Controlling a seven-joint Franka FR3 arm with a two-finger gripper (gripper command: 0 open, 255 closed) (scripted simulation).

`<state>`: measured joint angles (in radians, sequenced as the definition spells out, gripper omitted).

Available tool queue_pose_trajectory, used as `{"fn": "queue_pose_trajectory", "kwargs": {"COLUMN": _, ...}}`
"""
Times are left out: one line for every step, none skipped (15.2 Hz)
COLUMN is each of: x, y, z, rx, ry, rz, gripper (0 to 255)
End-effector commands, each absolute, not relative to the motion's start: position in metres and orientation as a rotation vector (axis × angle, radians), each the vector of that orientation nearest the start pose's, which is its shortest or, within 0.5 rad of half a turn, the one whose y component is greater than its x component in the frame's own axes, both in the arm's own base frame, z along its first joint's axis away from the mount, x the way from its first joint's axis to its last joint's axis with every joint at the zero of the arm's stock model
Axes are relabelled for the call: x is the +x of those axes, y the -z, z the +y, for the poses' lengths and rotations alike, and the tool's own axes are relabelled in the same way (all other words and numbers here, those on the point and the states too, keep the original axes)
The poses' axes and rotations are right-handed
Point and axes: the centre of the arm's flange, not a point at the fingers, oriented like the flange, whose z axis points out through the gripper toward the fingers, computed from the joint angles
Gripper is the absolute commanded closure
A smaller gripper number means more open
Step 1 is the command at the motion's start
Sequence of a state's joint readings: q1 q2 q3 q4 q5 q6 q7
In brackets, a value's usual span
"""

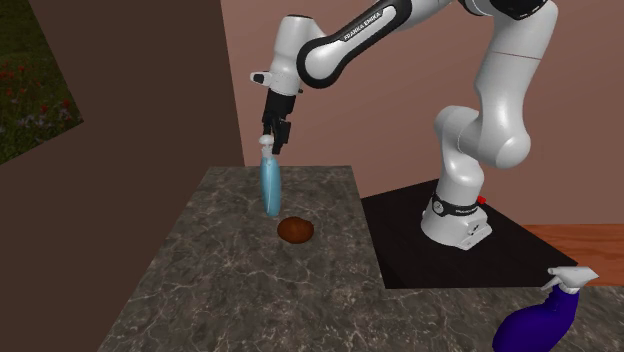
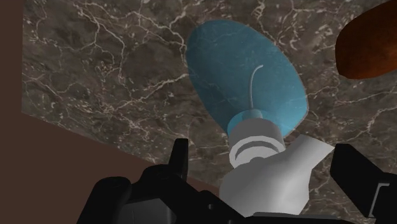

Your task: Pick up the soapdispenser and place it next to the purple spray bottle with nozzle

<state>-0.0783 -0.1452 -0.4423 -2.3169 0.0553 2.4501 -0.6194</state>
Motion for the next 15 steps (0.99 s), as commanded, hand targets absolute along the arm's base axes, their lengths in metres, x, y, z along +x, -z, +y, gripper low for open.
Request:
{"fn": "queue_pose_trajectory", "kwargs": {"x": 0.445, "y": -0.422, "z": -0.259, "rx": -3.165, "ry": 0.442, "rz": -0.090, "gripper": 0}}
{"fn": "queue_pose_trajectory", "kwargs": {"x": 0.445, "y": -0.423, "z": -0.259, "rx": -3.165, "ry": 0.441, "rz": -0.090, "gripper": 0}}
{"fn": "queue_pose_trajectory", "kwargs": {"x": 0.445, "y": -0.423, "z": -0.259, "rx": -3.165, "ry": 0.441, "rz": -0.090, "gripper": 255}}
{"fn": "queue_pose_trajectory", "kwargs": {"x": 0.445, "y": -0.423, "z": -0.259, "rx": -3.165, "ry": 0.441, "rz": -0.090, "gripper": 255}}
{"fn": "queue_pose_trajectory", "kwargs": {"x": 0.445, "y": -0.423, "z": -0.259, "rx": -3.165, "ry": 0.441, "rz": -0.090, "gripper": 255}}
{"fn": "queue_pose_trajectory", "kwargs": {"x": 0.445, "y": -0.423, "z": -0.259, "rx": -3.165, "ry": 0.441, "rz": -0.090, "gripper": 255}}
{"fn": "queue_pose_trajectory", "kwargs": {"x": 0.445, "y": -0.423, "z": -0.259, "rx": -3.165, "ry": 0.441, "rz": -0.090, "gripper": 255}}
{"fn": "queue_pose_trajectory", "kwargs": {"x": 0.445, "y": -0.423, "z": -0.259, "rx": -3.165, "ry": 0.441, "rz": -0.090, "gripper": 255}}
{"fn": "queue_pose_trajectory", "kwargs": {"x": 0.445, "y": -0.423, "z": -0.259, "rx": -3.165, "ry": 0.441, "rz": -0.090, "gripper": 255}}
{"fn": "queue_pose_trajectory", "kwargs": {"x": 0.445, "y": -0.423, "z": -0.259, "rx": -3.165, "ry": 0.441, "rz": -0.090, "gripper": 255}}
{"fn": "queue_pose_trajectory", "kwargs": {"x": 0.445, "y": -0.422, "z": -0.259, "rx": -3.165, "ry": 0.441, "rz": -0.090, "gripper": 255}}
{"fn": "queue_pose_trajectory", "kwargs": {"x": 0.445, "y": -0.422, "z": -0.259, "rx": -3.165, "ry": 0.442, "rz": -0.090, "gripper": 255}}
{"fn": "queue_pose_trajectory", "kwargs": {"x": 0.445, "y": -0.428, "z": -0.259, "rx": -3.165, "ry": 0.442, "rz": -0.090, "gripper": 255}}
{"fn": "queue_pose_trajectory", "kwargs": {"x": 0.445, "y": -0.433, "z": -0.259, "rx": -3.165, "ry": 0.442, "rz": -0.090, "gripper": 255}}
{"fn": "queue_pose_trajectory", "kwargs": {"x": 0.445, "y": -0.438, "z": -0.259, "rx": -3.165, "ry": 0.442, "rz": -0.090, "gripper": 255}}
